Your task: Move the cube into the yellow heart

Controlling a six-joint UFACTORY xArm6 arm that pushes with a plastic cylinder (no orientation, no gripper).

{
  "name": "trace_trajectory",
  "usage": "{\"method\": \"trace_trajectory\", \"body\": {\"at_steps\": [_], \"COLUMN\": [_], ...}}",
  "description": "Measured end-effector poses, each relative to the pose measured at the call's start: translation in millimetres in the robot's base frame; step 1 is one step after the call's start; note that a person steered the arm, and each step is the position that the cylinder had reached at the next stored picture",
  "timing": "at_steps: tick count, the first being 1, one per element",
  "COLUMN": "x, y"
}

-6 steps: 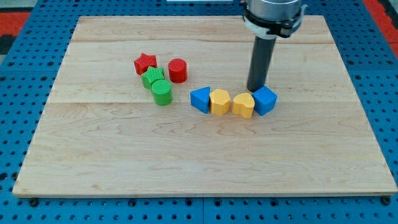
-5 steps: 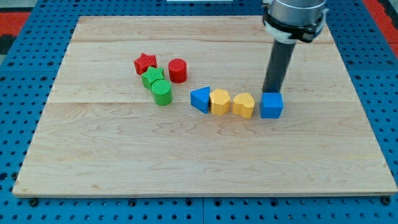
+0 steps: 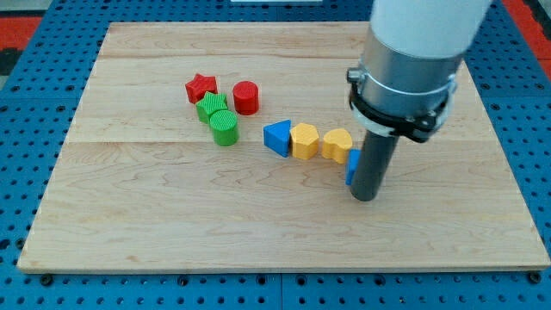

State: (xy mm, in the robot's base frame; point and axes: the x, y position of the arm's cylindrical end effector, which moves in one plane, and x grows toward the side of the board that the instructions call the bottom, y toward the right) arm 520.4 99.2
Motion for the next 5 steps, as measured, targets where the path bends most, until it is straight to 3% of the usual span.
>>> {"method": "trace_trajectory", "body": {"at_steps": [3, 4, 5], "x": [-51, 14, 1], "y": [69, 45, -29]}}
